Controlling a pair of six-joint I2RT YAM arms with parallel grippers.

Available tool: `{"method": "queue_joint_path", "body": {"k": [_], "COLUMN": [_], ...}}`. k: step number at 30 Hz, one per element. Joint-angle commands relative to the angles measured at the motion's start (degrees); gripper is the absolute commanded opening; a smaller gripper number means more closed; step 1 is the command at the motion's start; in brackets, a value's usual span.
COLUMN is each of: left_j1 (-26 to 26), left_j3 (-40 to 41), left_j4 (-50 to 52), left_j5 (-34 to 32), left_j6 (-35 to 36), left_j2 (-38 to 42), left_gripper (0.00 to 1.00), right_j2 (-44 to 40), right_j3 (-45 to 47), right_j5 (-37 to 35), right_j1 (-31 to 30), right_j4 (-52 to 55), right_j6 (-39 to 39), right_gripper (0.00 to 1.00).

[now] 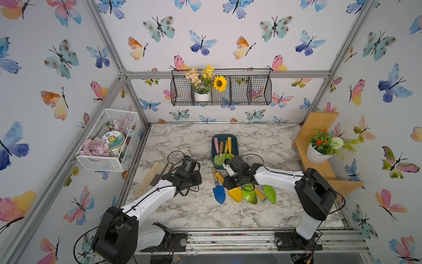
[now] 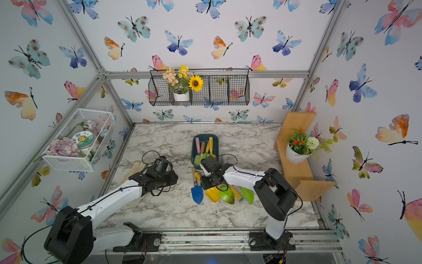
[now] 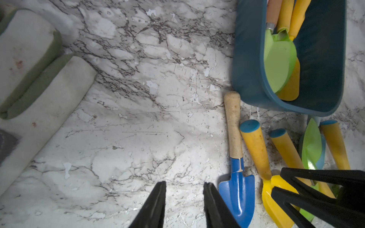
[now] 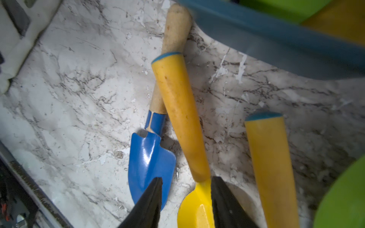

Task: Put the shovel into the storage box
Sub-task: Pick up the shovel from the center of the board.

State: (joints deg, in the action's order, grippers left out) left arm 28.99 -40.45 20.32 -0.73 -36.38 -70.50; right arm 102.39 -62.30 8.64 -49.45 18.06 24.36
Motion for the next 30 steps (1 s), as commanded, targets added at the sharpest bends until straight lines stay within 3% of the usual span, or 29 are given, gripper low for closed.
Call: {"method": "queue_joint_path", "body": {"k": [1, 11, 19, 30], "left_j1": [0.29, 0.43, 0.37, 0.37], "left_j3": [0.83, 1.2, 1.44, 1.65], "left_j4": [-0.34, -1.3, -1.51, -2.39], "left_j5": [2.18, 2.52, 2.33, 3.01], "left_j6": [-0.53, -0.53, -0.26, -0.67], "left_j2": [0.73, -0.42, -0.95, -0.96], "left_gripper": [0.38, 0.38, 0.38, 0.38], "right_j2": [2.01, 5.13, 6.15, 1.46], "right_j3": [-1.24, -2.08, -2.55, -3.0], "right_j5": [-2.72, -4.75, -5.44, -5.67], "right_j1": [-0.46, -1.09, -1.44, -1.61], "right_j4": [-0.26, -0.97, -0.96, 0.64], "right_j6": [-0.8, -1.33, -1.55, -1.77], "right_gripper": [0.44, 0.39, 0.27, 0.21]}}
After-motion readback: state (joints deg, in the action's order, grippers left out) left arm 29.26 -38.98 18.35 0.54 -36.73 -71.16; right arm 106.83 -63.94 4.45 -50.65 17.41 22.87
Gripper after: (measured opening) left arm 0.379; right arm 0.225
